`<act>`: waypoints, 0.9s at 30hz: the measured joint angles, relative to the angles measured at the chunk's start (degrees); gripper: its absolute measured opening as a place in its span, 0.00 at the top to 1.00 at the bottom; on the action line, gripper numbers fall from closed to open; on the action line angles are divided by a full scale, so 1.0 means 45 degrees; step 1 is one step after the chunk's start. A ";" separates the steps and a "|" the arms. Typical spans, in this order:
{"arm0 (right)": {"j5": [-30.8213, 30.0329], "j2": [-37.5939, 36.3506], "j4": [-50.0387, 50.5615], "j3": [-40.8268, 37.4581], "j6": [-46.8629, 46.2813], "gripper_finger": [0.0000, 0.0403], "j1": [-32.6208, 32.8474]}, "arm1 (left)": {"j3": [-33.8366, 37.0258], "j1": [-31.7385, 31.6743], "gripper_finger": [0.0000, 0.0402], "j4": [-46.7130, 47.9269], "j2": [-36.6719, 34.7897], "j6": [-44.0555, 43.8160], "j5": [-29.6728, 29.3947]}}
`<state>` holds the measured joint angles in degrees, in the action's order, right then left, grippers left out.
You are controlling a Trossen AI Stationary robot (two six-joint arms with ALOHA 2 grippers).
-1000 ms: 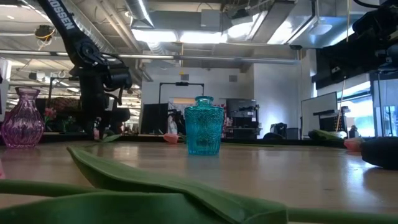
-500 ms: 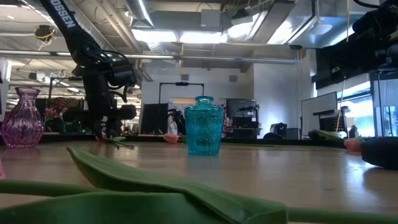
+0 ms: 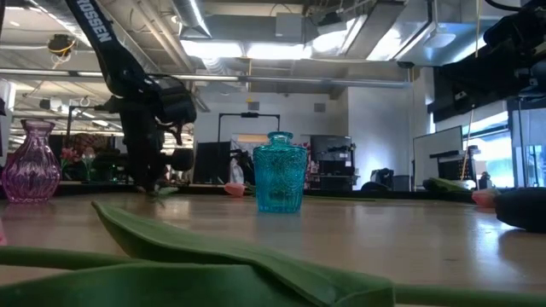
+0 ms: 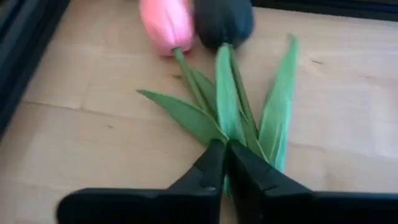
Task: Sort flowers into vase by color
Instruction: Put the top left pink tulip into the purple vase
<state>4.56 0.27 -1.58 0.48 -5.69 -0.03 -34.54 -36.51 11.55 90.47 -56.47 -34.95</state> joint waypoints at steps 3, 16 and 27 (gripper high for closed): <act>0.0003 0.0000 0.0000 -0.0002 0.0000 0.94 -0.0002 | 0.0010 0.0320 0.99 0.0019 -0.0499 0.0000 -0.0074; -0.0002 0.0000 0.0000 0.0002 0.0000 0.94 -0.0002 | 0.0010 0.3976 1.00 -0.1141 -0.5397 0.2052 -0.2142; -0.0002 0.0000 -0.0002 0.0000 0.0000 0.94 0.0003 | -0.0005 0.8391 1.00 -0.9388 -0.5158 0.8474 -0.3127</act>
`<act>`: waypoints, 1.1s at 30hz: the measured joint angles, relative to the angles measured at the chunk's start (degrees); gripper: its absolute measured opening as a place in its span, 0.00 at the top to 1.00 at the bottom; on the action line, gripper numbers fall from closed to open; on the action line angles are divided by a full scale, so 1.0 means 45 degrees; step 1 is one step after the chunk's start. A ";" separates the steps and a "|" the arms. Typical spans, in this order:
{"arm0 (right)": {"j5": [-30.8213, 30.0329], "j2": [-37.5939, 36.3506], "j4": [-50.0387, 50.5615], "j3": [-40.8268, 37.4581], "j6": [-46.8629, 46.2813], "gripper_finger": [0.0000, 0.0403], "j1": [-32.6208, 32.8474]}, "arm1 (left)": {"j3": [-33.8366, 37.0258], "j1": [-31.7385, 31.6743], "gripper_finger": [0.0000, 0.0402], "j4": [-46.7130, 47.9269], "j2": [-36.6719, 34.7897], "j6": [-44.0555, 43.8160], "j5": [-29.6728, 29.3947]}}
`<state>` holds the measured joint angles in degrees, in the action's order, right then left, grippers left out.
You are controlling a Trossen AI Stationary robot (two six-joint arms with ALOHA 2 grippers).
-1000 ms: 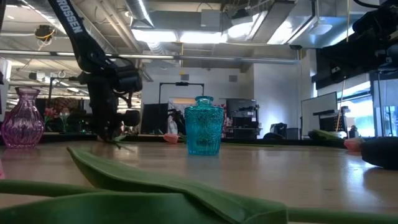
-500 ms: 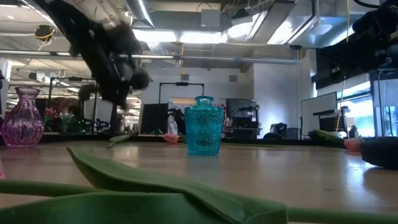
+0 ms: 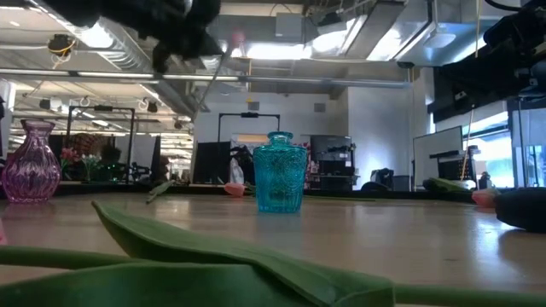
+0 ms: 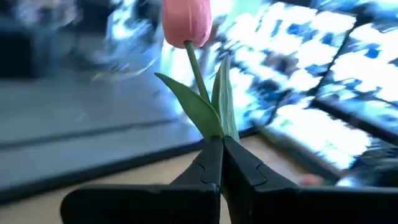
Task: Sort flowers into vase by color
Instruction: Put the top left pink tulip into the purple vase
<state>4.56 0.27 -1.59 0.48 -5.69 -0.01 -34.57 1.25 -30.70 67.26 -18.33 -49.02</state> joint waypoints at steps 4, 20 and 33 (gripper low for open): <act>0.0000 0.0000 0.0002 0.0002 0.0000 0.94 -0.0004 | 0.0000 0.1049 1.00 -0.3103 0.0753 0.2476 0.0716; 0.0000 0.0000 0.0002 -0.0002 0.0000 0.94 -0.0005 | 0.0000 0.1641 1.00 -1.1805 0.4325 0.7215 0.4818; 0.0000 0.0000 0.0002 0.0000 0.0000 0.94 -0.0003 | 0.0000 0.3549 1.00 -0.4973 -0.0684 0.9944 0.0265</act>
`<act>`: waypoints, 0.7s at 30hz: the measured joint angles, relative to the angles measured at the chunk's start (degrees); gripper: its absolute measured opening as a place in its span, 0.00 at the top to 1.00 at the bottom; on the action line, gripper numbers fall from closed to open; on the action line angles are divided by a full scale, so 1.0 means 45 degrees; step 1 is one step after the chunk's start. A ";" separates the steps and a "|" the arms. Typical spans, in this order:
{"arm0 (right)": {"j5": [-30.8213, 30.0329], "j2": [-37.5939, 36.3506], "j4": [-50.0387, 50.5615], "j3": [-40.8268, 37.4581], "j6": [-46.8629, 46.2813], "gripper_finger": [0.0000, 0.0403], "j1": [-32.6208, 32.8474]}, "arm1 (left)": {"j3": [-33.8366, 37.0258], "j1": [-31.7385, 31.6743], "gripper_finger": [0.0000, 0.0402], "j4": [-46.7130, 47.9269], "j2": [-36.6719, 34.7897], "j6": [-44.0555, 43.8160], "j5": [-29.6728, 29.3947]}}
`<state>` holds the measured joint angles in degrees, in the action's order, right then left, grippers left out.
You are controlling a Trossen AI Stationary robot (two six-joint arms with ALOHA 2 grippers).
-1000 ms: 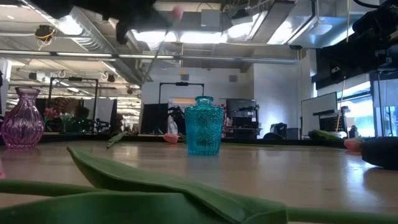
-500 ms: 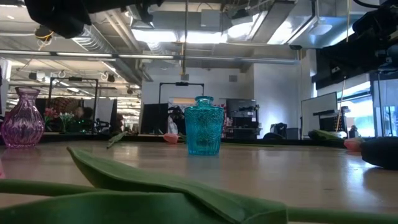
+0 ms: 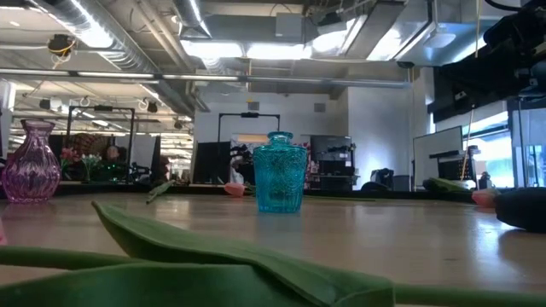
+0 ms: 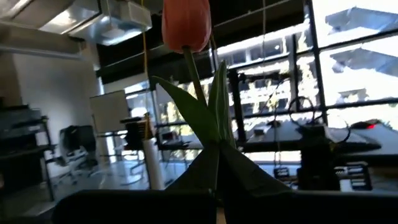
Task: Sort flowers into vase by color
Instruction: Put the top left pink tulip into the purple vase
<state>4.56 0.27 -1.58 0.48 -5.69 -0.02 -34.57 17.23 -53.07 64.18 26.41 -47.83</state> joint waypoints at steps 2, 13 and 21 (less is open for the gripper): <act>0.0000 0.0000 0.0000 -0.0002 0.0000 0.94 -0.0002 | 0.0000 0.0281 1.00 0.1058 -0.0882 0.0326 -0.1207; 0.0000 0.0000 0.0000 -0.0002 0.0000 0.94 -0.0002 | 0.0000 0.1712 1.00 0.2368 -0.3512 0.3958 -0.7304; 0.0000 0.0000 0.0000 -0.0002 -0.0001 0.94 -0.0002 | 0.0000 0.3423 1.00 0.4182 -0.4070 0.3574 -0.8813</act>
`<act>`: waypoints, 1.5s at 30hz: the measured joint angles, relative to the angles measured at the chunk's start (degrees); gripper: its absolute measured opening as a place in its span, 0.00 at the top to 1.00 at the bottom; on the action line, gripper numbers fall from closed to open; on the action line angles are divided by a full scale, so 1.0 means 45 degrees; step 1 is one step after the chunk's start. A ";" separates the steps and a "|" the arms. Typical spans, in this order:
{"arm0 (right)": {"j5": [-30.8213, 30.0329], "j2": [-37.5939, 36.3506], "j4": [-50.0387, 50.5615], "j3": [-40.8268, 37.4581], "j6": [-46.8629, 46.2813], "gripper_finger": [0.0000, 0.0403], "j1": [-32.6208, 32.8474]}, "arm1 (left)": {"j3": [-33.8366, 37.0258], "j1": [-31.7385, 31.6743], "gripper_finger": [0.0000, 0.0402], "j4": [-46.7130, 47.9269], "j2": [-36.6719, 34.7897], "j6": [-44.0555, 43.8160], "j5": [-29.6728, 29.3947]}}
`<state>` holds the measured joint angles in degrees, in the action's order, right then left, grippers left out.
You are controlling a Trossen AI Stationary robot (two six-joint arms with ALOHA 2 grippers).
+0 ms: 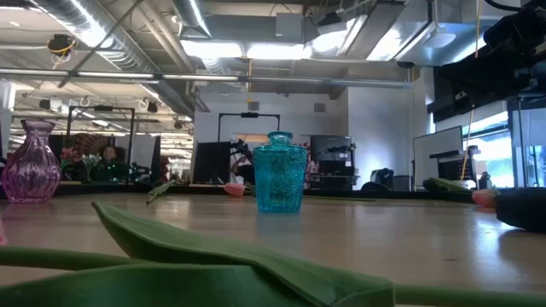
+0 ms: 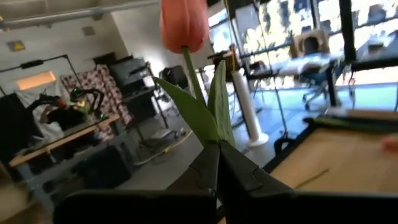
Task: Sort flowers into vase by color
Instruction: Put the top left pink tulip into the purple vase
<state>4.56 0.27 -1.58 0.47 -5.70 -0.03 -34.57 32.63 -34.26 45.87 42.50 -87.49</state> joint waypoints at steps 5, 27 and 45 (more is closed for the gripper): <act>0.0000 0.0000 -0.0003 0.0001 -0.0001 0.94 0.0002 | 0.0314 0.0476 1.00 0.0381 -0.0384 -0.0025 0.0220; 0.0000 0.0000 0.0000 0.0000 0.0001 0.94 0.0005 | 0.1836 0.1231 1.00 0.3853 -0.5011 -0.0485 0.0680; 0.0000 0.0000 -0.0002 0.0004 0.0001 0.94 0.0002 | 0.1836 0.1303 1.00 0.6690 -0.5270 -0.3838 0.0219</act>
<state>4.56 0.27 -1.60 0.49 -5.69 -0.02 -26.30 38.49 -4.15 22.15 25.23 -86.50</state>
